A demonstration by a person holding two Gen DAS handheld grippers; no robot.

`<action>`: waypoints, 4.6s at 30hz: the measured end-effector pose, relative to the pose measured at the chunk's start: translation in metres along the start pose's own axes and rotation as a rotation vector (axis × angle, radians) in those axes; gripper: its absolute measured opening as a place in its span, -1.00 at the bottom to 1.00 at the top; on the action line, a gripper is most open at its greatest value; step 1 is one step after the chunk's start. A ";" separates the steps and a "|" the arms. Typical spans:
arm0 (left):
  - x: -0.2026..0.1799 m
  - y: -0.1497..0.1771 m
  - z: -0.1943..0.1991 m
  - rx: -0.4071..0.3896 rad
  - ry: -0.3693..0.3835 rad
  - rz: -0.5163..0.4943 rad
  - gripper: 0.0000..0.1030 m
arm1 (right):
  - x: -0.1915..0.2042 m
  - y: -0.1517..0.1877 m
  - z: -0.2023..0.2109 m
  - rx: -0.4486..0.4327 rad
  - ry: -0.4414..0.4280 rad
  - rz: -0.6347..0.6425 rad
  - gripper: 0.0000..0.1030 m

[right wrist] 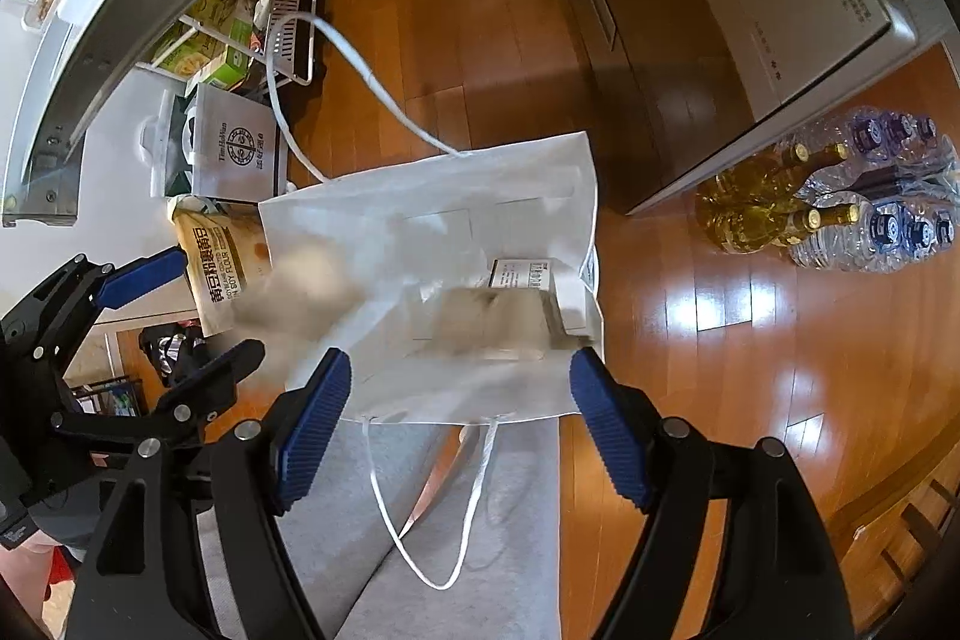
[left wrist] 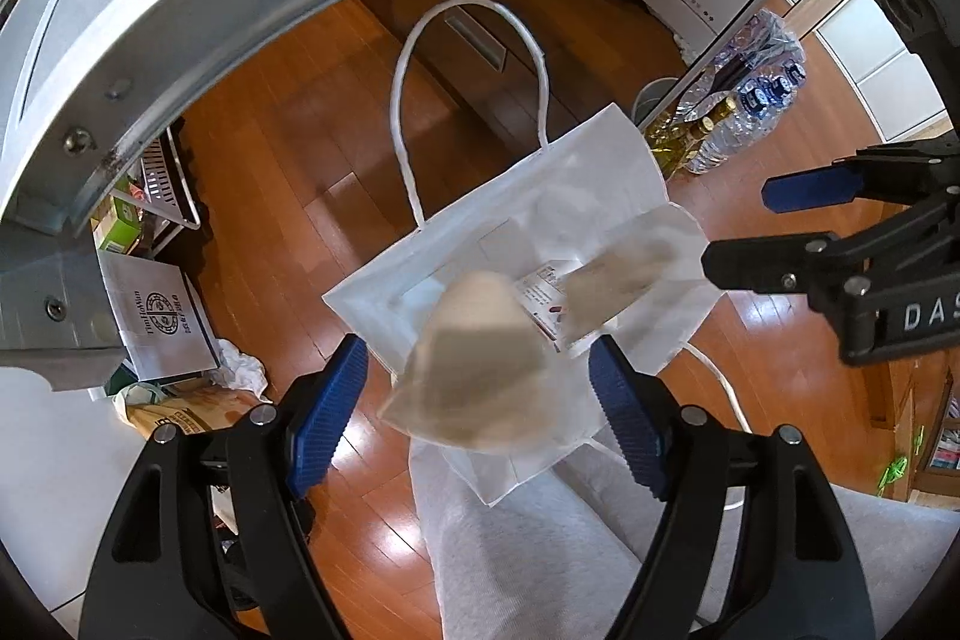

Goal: Collect trash
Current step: 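Open the left tool over the white paper bag while the right tool releases the pulp tray, then raise both open tools back over the counter, then lower the left tool onto the silver snack wrapper while the right tool reaches the green Jagabee bag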

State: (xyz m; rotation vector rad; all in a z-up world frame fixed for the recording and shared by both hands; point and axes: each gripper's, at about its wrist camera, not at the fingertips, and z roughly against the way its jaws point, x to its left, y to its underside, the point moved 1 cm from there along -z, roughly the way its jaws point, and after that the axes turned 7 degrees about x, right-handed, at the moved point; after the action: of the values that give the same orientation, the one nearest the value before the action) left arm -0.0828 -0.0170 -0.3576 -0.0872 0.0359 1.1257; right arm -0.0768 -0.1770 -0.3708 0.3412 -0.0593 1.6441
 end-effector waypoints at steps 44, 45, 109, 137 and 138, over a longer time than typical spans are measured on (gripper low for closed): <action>0.044 -0.031 0.255 -0.607 -0.200 0.172 0.94 | 0.063 0.012 0.295 -0.789 0.101 0.117 0.91; 0.048 -0.031 0.255 -0.605 -0.192 0.174 0.94 | 0.065 0.011 0.294 -0.784 0.109 0.121 0.91; 0.167 -0.221 0.084 0.075 0.040 -0.584 0.94 | 0.083 -0.247 0.122 0.120 0.328 0.707 0.92; 0.163 -0.264 0.084 0.038 0.051 -0.592 0.95 | 0.108 -0.233 0.081 0.205 0.392 0.816 0.93; 0.162 -0.265 0.084 0.035 0.046 -0.593 0.95 | 0.109 -0.231 0.080 0.201 0.392 0.817 0.93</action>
State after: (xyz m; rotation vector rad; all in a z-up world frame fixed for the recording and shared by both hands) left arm 0.2249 0.0229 -0.2725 -0.0850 0.0656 0.5298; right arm 0.1580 -0.0665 -0.3050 0.1370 0.3015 2.5102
